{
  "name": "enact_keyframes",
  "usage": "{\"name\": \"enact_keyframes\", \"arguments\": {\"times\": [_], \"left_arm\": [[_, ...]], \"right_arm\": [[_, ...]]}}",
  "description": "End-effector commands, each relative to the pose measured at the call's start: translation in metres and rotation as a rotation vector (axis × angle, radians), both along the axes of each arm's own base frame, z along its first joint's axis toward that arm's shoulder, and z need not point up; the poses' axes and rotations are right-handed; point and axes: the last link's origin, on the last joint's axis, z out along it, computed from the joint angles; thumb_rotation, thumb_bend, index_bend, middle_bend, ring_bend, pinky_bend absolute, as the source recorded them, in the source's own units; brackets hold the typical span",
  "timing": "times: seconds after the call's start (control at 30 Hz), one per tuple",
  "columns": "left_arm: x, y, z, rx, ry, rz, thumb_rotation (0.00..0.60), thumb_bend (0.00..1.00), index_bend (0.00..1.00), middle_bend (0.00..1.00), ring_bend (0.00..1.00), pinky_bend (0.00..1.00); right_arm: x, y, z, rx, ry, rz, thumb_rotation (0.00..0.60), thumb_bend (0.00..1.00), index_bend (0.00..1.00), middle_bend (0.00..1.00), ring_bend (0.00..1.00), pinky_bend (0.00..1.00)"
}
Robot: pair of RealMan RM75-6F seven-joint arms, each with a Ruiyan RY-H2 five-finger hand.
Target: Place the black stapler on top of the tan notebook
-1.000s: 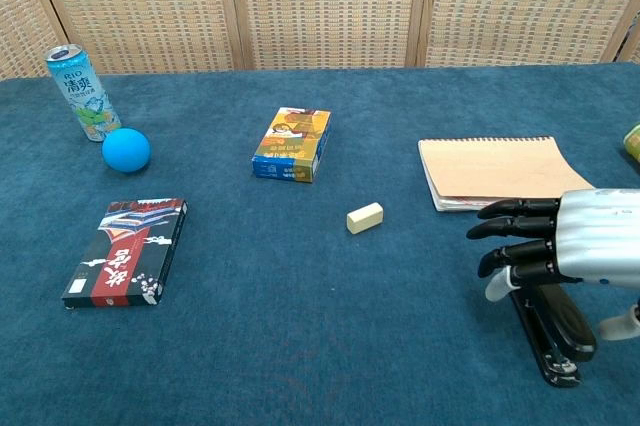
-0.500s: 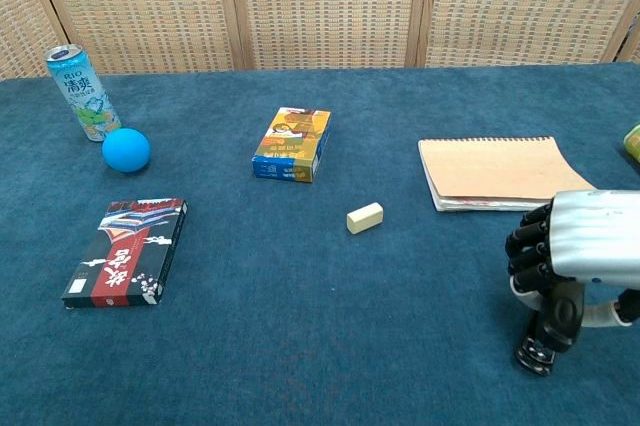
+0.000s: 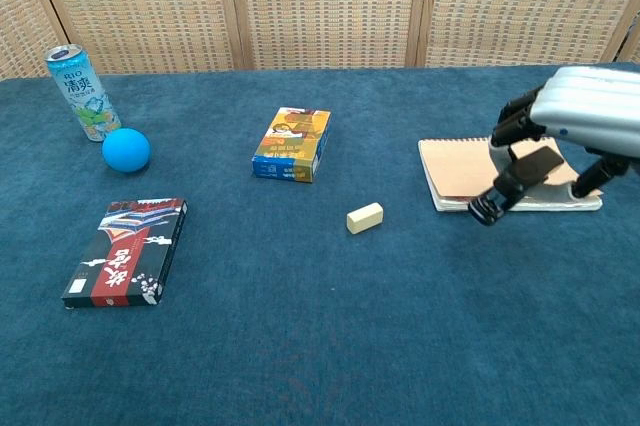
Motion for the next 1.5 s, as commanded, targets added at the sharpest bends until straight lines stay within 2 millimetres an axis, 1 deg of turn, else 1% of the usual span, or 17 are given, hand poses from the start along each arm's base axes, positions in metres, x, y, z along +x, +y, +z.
{"name": "enact_keyframes", "arguments": {"times": [0.03,0.17,0.3,0.5,0.63,0.73,0.77,0.83,0.87,0.9,0.93,0.97,1.0,1.07,1.23,1.37,1.5], "left_arm": [[0.000,0.001,0.000,0.000,-0.004,0.001,0.600,0.00,0.00,0.00,0.00,0.00],[0.000,0.004,0.001,-0.005,-0.009,0.010,0.600,0.00,0.00,0.00,0.00,0.00],[-0.003,0.006,0.003,-0.007,-0.016,0.021,0.600,0.00,0.00,0.00,0.00,0.00],[-0.005,0.005,0.006,-0.005,-0.032,0.027,0.600,0.00,0.00,0.00,0.00,0.00],[-0.005,0.004,0.007,-0.006,-0.036,0.025,0.600,0.00,0.00,0.00,0.00,0.00],[-0.005,0.004,0.007,-0.008,-0.036,0.025,0.600,0.00,0.00,0.00,0.00,0.00],[-0.005,0.004,0.007,-0.008,-0.036,0.026,0.600,0.00,0.00,0.00,0.00,0.00],[-0.004,0.004,0.007,-0.009,-0.035,0.026,0.600,0.00,0.00,0.00,0.00,0.00],[-0.004,0.004,0.007,-0.010,-0.035,0.026,0.600,0.00,0.00,0.00,0.00,0.00],[-0.004,0.004,0.006,-0.010,-0.035,0.026,0.600,0.00,0.00,0.00,0.00,0.00],[-0.004,0.004,0.006,-0.009,-0.035,0.026,0.600,0.00,0.00,0.00,0.00,0.00],[-0.004,0.004,0.006,-0.009,-0.037,0.026,0.600,0.00,0.00,0.00,0.00,0.00],[-0.004,0.004,0.006,-0.008,-0.042,0.028,0.600,0.00,0.00,0.00,0.00,0.00],[-0.005,0.005,0.007,-0.009,-0.048,0.030,0.600,0.00,0.00,0.00,0.00,0.00],[-0.005,0.006,0.007,-0.010,-0.052,0.032,0.600,0.00,0.00,0.00,0.00,0.00],[-0.005,0.006,0.008,-0.008,-0.057,0.032,0.600,0.00,0.00,0.00,0.00,0.00],[-0.004,0.003,0.010,-0.005,-0.062,0.023,0.600,0.00,0.00,0.00,0.00,0.00]], "right_arm": [[0.018,-0.043,0.003,-0.080,-0.027,-0.189,0.600,0.51,0.58,0.56,0.39,0.49],[0.028,-0.062,-0.006,-0.145,0.006,-0.281,0.600,0.52,0.58,0.56,0.39,0.49],[0.030,-0.074,-0.017,-0.199,0.044,-0.379,0.600,0.52,0.58,0.56,0.39,0.49],[0.018,-0.081,-0.027,-0.222,0.065,-0.493,0.600,0.52,0.58,0.56,0.39,0.49],[0.015,-0.081,-0.032,-0.226,0.075,-0.515,0.600,0.52,0.58,0.56,0.39,0.49],[0.015,-0.079,-0.040,-0.220,0.091,-0.514,0.600,0.52,0.58,0.56,0.39,0.49],[0.015,-0.078,-0.042,-0.220,0.087,-0.514,0.600,0.51,0.57,0.55,0.39,0.48],[0.015,-0.078,-0.044,-0.213,0.092,-0.517,0.600,0.43,0.45,0.45,0.32,0.40],[0.014,-0.077,-0.045,-0.206,0.097,-0.520,0.600,0.33,0.32,0.31,0.21,0.31],[0.012,-0.077,-0.046,-0.200,0.103,-0.525,0.600,0.25,0.22,0.21,0.13,0.24],[0.011,-0.077,-0.046,-0.194,0.108,-0.531,0.600,0.14,0.10,0.09,0.05,0.16],[0.009,-0.077,-0.046,-0.184,0.113,-0.545,0.600,0.09,0.04,0.02,0.01,0.11],[0.009,-0.077,-0.046,-0.177,0.109,-0.555,0.600,0.06,0.01,0.00,0.00,0.08],[0.011,-0.077,-0.043,-0.180,0.093,-0.554,0.600,0.05,0.00,0.00,0.00,0.05],[0.021,-0.069,-0.028,-0.210,0.023,-0.524,0.600,0.05,0.00,0.00,0.00,0.05],[0.024,-0.048,-0.001,-0.234,-0.057,-0.494,0.600,0.05,0.00,0.00,0.00,0.05],[0.012,-0.012,0.033,-0.263,-0.143,-0.488,0.600,0.05,0.00,0.00,0.00,0.03]]}}
